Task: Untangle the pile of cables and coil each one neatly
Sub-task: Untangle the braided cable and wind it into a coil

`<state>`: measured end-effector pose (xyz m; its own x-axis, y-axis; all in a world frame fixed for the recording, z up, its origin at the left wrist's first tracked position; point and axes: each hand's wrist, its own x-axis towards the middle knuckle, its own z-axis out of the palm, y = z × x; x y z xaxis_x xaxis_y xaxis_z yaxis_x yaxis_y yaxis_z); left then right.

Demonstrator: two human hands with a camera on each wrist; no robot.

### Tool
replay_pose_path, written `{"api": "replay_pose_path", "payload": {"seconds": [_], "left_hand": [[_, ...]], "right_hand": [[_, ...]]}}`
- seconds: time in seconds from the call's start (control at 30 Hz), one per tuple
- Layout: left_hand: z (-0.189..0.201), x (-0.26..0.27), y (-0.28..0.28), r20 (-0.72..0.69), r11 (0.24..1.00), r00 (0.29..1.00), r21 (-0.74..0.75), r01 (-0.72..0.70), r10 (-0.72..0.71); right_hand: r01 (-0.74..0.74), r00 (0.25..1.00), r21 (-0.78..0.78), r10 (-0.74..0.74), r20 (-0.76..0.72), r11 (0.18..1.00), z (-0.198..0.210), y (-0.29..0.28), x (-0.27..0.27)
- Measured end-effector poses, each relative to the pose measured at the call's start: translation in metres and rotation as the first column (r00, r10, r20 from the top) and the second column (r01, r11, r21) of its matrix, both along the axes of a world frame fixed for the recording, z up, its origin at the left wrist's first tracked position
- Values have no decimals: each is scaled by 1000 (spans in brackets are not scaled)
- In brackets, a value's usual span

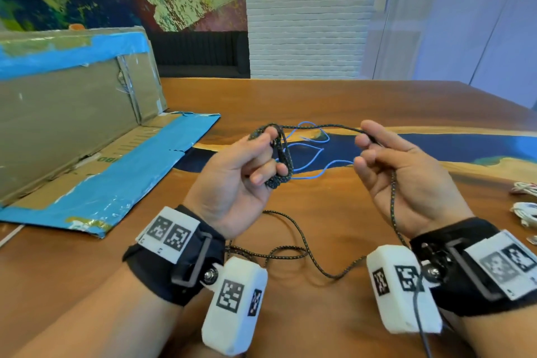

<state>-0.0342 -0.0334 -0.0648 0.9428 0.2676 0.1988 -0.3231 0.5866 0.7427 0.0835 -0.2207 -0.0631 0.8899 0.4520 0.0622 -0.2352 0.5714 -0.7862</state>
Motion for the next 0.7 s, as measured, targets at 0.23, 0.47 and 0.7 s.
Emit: {"api": "replay_pose_path", "payload": {"seconds": [0.23,0.47,0.7], "left_hand": [[9,-1,-4,-17,994,999,-100,-44,42],[9,4,7,66,978,982,-122,-169,178],[4,7,17,-100,966,961,59,-253,258]], "right_hand": [[-99,987,-357,139,87,929,-12,4,-6],[-80,810,-707,460,365,703,-19,16,-33],[-175,548,-789,724,418,589,-10,16,-54]]}}
